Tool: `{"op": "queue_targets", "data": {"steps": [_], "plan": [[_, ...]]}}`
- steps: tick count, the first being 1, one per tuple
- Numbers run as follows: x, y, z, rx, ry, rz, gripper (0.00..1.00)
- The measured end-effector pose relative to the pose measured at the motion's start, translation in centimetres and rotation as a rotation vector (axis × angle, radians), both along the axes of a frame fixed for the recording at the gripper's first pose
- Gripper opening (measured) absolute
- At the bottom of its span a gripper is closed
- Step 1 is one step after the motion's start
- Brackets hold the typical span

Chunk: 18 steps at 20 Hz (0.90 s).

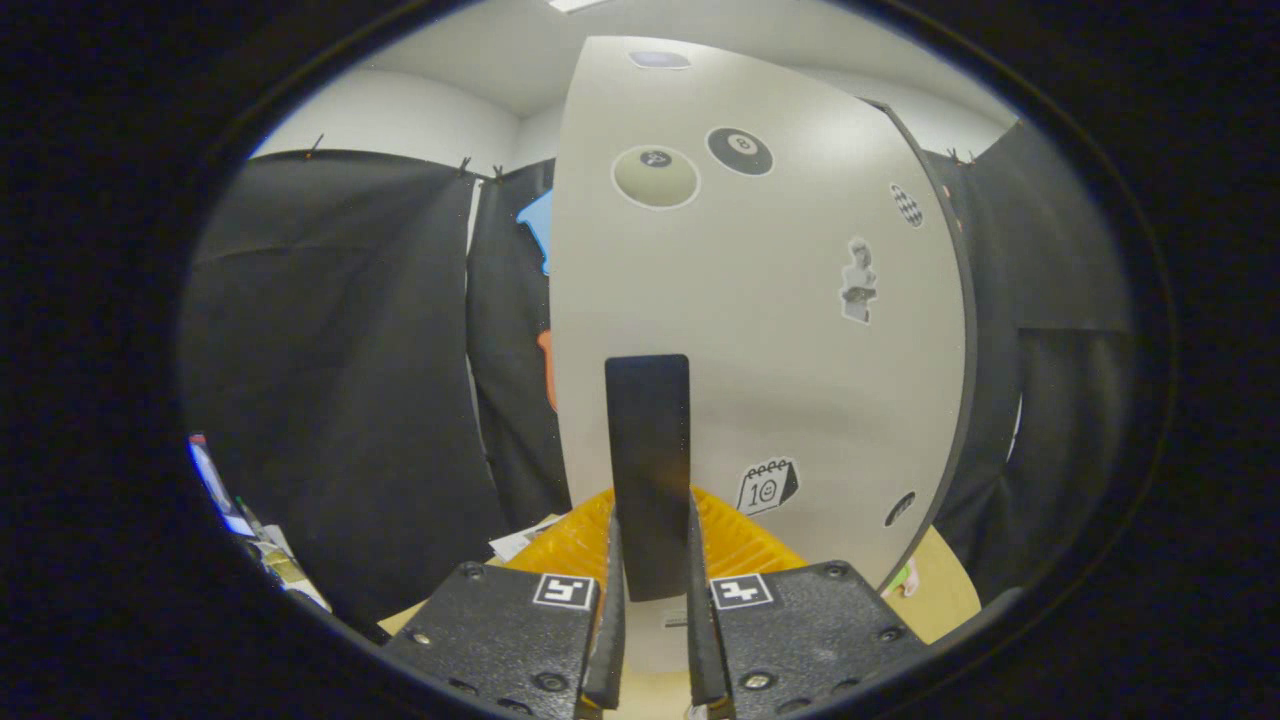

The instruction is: Open the shoe cabinet door, grab the shoes and put them into the shoe cabinet, then close the shoe cabinet door.

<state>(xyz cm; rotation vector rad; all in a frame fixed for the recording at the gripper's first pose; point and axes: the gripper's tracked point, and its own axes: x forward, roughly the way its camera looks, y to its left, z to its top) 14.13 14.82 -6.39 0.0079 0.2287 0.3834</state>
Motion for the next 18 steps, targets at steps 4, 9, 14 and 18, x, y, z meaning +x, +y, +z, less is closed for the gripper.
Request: {"op": "queue_targets", "data": {"steps": [4,9,14,18], "plan": [[-1.5,-2.0,0.3,-0.016,-0.006,0.022,0.29],[-4.3,-5.7,1.2,-0.009,0.006,0.048,0.27],[-7.0,-10.5,1.7,-0.021,-0.007,0.02,0.26],[-8.3,-13.7,2.2,-0.037,-0.022,0.0,0.25]]}}
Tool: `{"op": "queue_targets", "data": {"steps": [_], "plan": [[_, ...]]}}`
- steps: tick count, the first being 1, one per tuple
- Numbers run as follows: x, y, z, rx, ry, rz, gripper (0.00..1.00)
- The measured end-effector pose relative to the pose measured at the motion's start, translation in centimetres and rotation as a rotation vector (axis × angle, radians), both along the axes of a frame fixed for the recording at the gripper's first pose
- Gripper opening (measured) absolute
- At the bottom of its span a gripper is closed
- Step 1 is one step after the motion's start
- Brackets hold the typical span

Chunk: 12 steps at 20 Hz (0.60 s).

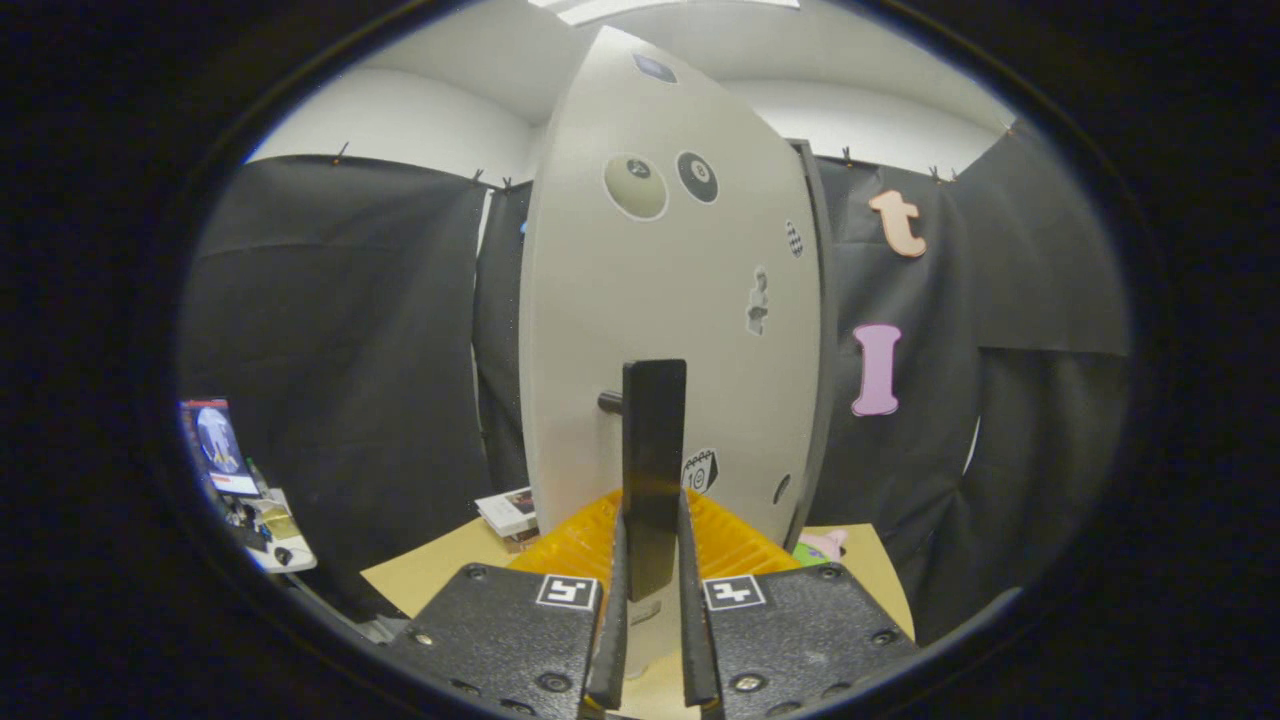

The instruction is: Open the shoe cabinet door, grab the shoes and put them into the shoe cabinet, then close the shoe cabinet door.

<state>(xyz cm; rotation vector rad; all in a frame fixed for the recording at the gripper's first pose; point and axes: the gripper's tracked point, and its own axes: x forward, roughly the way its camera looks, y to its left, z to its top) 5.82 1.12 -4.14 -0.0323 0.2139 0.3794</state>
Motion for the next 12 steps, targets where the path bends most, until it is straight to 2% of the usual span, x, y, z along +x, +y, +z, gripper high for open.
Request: {"op": "queue_targets", "data": {"steps": [5,12], "plan": [[-0.7,-4.2,0.3,0.008,-0.025,-0.057,0.22],[-0.5,-9.7,0.6,0.0,-0.05,-0.154,0.11]]}}
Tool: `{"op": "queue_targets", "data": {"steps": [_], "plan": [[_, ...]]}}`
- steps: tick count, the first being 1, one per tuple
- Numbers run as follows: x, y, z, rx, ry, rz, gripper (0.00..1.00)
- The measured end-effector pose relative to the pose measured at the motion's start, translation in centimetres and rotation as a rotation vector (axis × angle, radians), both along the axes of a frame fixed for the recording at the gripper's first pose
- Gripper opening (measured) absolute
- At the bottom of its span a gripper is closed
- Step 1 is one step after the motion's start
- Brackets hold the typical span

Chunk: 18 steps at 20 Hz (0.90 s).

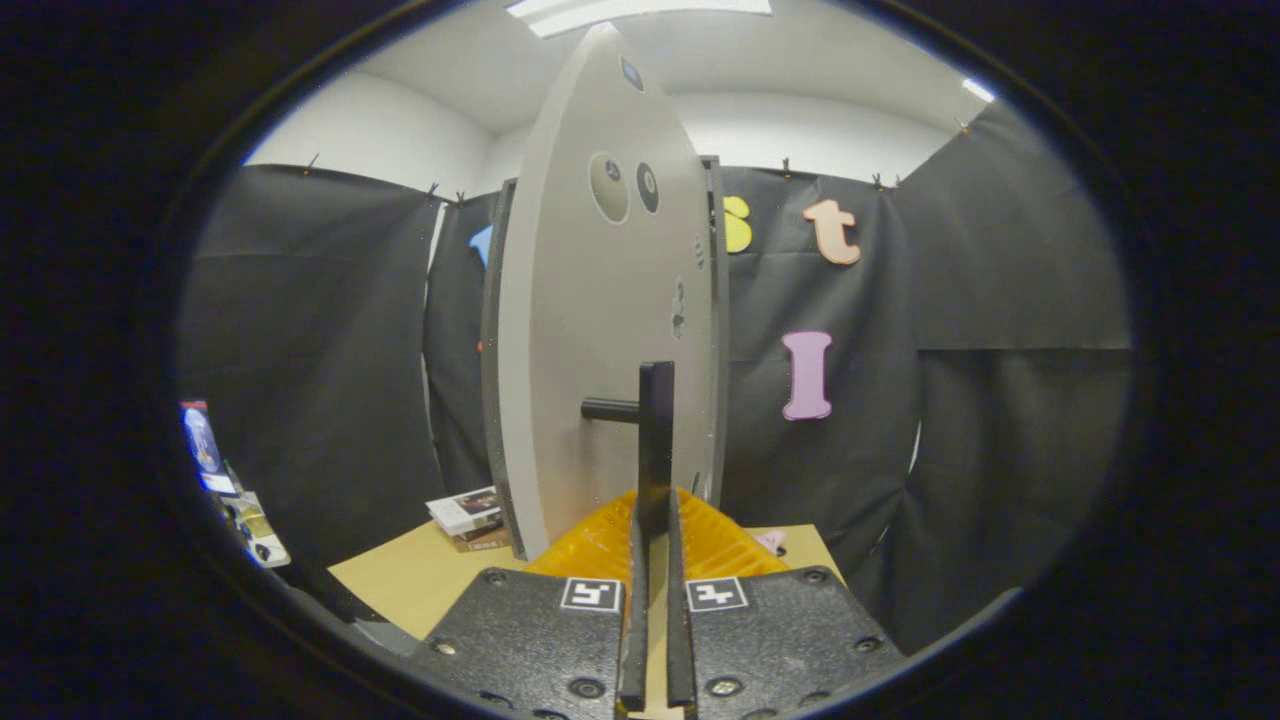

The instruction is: Open the shoe cabinet door, grab the shoes and put them into the shoe cabinet, then close the shoe cabinet door.

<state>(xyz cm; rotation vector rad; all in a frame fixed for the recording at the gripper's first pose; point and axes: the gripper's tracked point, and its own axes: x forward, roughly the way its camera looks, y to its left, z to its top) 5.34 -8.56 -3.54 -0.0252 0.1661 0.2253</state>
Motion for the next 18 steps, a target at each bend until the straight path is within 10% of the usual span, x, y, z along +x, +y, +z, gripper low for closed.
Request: {"op": "queue_targets", "data": {"steps": [5,11,18], "plan": [[1.1,-6.8,0.8,-0.032,-0.071,-0.139,0.06],[1.1,-8.1,-0.9,0.03,-0.028,-0.084,0.13],[-5.4,-8.3,-0.8,0.029,-0.08,-0.215,0.84]]}}
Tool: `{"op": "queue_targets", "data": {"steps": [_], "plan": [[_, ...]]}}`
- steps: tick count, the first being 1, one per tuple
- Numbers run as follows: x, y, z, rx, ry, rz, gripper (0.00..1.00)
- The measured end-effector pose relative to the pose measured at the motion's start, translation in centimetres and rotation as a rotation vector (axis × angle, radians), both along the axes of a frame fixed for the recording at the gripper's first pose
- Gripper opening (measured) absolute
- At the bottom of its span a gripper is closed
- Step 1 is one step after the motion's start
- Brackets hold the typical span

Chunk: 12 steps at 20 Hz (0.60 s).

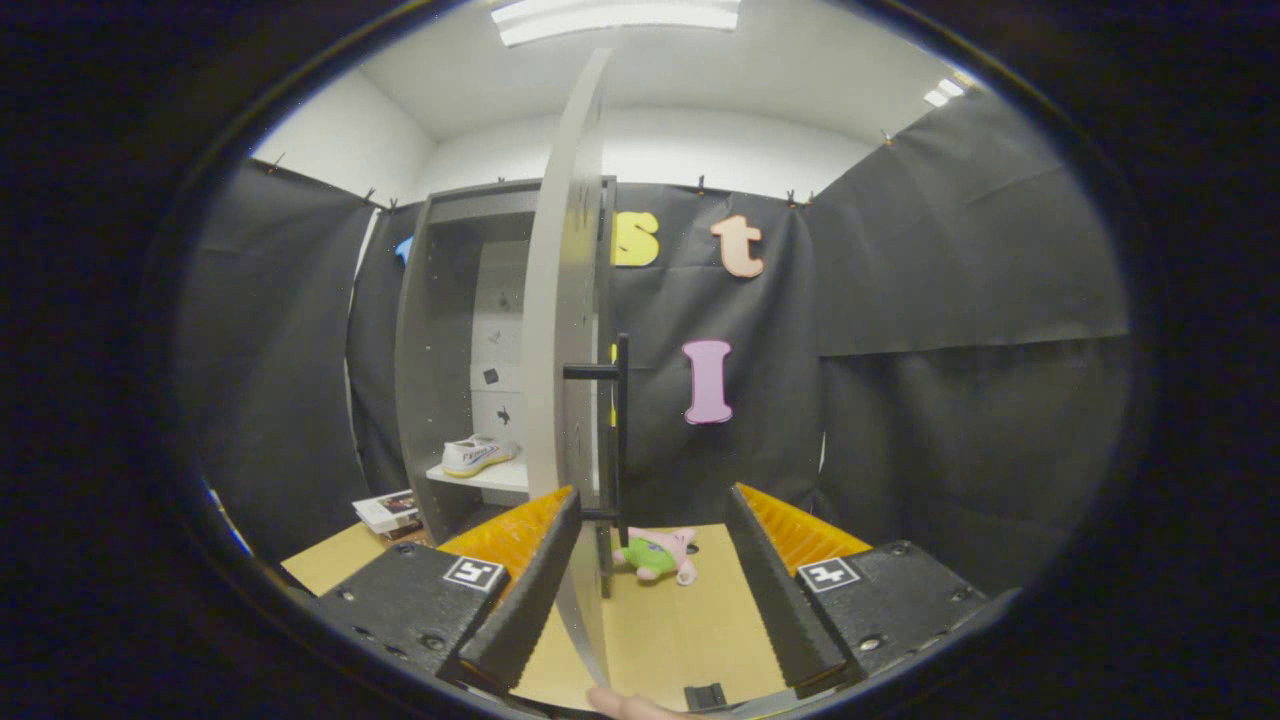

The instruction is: Open the shoe cabinet door, grab the shoes and put them into the shoe cabinet, then close the shoe cabinet door.

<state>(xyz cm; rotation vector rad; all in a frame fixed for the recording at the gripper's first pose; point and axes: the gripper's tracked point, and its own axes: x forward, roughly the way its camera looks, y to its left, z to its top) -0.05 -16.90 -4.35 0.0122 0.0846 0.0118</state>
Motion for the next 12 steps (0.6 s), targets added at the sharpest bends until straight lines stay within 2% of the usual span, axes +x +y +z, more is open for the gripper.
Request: {"op": "queue_targets", "data": {"steps": [1,4,7,12], "plan": [[-1.0,0.9,-0.2,0.037,-0.006,0.016,0.96],[-3.0,3.5,-2.1,0.082,0.025,0.03,1.0],[-3.6,6.4,-4.1,0.077,0.032,0.034,1.0],[-2.8,13.3,-9.8,0.138,0.077,0.137,1.0]]}}
